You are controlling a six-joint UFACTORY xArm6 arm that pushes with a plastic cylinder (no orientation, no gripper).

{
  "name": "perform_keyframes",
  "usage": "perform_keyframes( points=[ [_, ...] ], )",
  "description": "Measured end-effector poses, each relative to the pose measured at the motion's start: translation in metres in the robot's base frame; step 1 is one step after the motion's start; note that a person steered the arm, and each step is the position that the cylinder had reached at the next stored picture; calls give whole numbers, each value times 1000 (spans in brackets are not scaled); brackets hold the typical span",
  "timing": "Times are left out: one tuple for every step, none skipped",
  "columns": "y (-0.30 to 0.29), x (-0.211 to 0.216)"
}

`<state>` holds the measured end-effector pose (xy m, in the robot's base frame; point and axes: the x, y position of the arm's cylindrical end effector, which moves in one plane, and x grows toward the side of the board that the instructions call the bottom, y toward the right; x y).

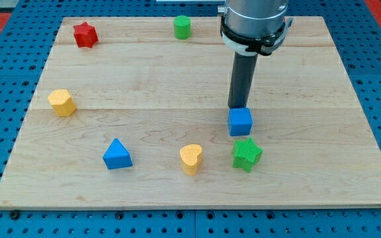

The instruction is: Push the blue cube slightly left and right

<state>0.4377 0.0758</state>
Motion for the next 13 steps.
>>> perform_keyframes(
  points=[
    [-14, 2],
    [8, 6],
    [39, 10],
    [53, 42],
    [31, 51],
    [30, 43],
    [29, 23],
    [11, 19],
    [-1, 19],
    [-19, 19],
    [-28, -1],
    [-86, 5],
    [-104, 45]
  ],
)
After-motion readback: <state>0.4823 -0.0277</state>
